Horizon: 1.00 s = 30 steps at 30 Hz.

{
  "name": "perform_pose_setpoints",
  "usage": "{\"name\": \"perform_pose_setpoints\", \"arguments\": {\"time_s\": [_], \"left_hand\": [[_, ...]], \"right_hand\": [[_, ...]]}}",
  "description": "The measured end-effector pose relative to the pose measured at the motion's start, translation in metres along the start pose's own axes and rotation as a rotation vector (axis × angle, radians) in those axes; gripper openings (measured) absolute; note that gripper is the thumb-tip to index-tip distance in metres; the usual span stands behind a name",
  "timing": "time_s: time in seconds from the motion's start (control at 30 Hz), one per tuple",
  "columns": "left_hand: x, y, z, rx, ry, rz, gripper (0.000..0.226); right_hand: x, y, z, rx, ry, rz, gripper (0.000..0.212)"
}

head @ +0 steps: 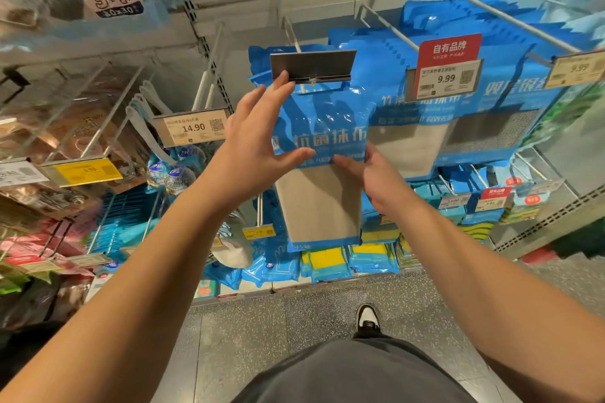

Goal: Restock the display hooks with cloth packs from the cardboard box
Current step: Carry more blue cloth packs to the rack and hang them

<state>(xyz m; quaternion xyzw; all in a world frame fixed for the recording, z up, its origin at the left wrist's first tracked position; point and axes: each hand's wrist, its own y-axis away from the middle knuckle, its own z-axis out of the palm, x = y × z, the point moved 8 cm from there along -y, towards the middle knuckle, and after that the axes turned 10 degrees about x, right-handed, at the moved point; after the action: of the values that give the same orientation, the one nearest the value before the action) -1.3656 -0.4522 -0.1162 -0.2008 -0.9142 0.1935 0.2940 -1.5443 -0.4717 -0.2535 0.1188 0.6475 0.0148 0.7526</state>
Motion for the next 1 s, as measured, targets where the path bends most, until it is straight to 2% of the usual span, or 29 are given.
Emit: {"name": "perform_pose_setpoints", "arguments": {"time_s": [0.27,0.4,0.5,0.57,0.67,0.73,0.8,0.87,0.93,1.0], "left_hand": [[-0.003,0.003,0.001,0.011,-0.016,0.037,0.087],[-0.007,0.011,0.011,0.053,-0.004,0.057,0.079],[-0.019,0.025,0.028,0.115,-0.055,0.051,0.066],[-0.033,0.036,0.045,0.127,-0.044,-0.054,0.056],[-0.071,0.039,0.068,0.143,0.033,-0.412,0.051],[-0.101,0.03,0.08,0.149,0.112,-0.645,0.064],[-0.119,0.017,0.095,0.094,0.262,-0.802,0.082],[-0.132,0.005,0.109,0.049,0.37,-0.869,0.075],[-0.147,-0.006,0.118,0.035,0.356,-0.879,0.059],[-0.167,-0.016,0.132,0.027,0.358,-0.877,0.063]], "right_hand": [[0.004,-0.017,0.007,0.032,0.016,0.049,0.035],[0.01,-0.036,0.008,0.157,0.077,0.065,0.058],[0.007,-0.049,0.01,0.197,0.169,0.044,0.05],[0.009,-0.057,0.013,0.169,0.137,0.07,0.045],[0.014,-0.065,0.02,0.133,0.061,0.133,0.055],[0.014,-0.069,0.023,0.14,0.06,0.147,0.063],[0.016,-0.075,0.025,0.146,0.065,0.159,0.064],[0.016,-0.078,0.026,0.147,0.058,0.171,0.058],[0.015,-0.08,0.025,0.194,0.086,0.162,0.057],[0.021,-0.082,0.024,0.279,0.138,0.163,0.063]]}}
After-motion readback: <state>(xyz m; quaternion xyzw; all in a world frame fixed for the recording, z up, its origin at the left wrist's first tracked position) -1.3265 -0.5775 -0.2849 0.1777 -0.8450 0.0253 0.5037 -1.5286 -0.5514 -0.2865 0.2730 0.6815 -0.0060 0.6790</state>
